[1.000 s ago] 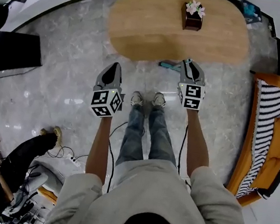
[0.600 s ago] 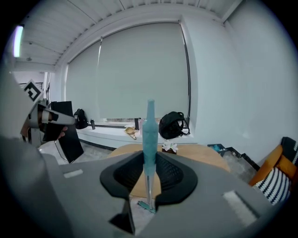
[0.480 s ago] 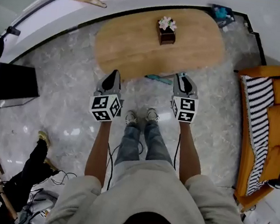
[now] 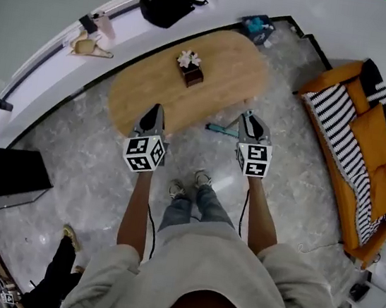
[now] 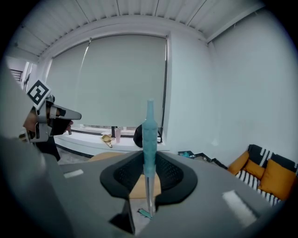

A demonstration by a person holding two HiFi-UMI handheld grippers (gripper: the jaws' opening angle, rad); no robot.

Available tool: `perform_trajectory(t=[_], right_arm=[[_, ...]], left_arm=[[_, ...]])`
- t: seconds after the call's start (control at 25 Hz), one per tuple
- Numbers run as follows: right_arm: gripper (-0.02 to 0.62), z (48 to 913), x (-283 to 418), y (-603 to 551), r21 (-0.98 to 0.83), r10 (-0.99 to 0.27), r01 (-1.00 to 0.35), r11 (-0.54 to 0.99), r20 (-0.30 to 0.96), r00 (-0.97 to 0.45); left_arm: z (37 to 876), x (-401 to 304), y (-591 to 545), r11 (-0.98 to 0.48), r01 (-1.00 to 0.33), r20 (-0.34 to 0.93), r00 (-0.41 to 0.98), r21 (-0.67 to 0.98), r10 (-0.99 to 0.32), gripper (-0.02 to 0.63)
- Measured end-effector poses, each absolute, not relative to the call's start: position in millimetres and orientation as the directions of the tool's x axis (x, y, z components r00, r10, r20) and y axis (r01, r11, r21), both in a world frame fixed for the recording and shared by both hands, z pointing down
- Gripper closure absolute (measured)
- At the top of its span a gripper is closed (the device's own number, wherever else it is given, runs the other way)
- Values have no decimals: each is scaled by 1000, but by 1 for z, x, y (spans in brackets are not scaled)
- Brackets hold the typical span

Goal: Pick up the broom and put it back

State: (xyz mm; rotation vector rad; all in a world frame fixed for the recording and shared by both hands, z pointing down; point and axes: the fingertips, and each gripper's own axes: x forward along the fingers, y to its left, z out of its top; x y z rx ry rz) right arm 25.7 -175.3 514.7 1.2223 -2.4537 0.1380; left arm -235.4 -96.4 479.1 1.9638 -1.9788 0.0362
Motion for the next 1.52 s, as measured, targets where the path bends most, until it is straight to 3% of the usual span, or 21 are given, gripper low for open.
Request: perform_trajectory(t=[0.36, 0.88, 1.52], right_arm=[[511, 453, 102, -173, 122, -850, -876, 466, 337, -406], [511, 425, 172, -150, 124, -922, -947, 295, 299, -248], [511, 457, 252, -224, 70, -906, -949, 308, 325, -270]], left_arm=[[435, -188, -129, -160, -962, 198, 205, 220, -959, 605], [415, -147, -146, -335, -924, 183, 368, 186, -912, 604], [422, -41, -250, -390, -910, 226, 412, 140, -883, 604]])
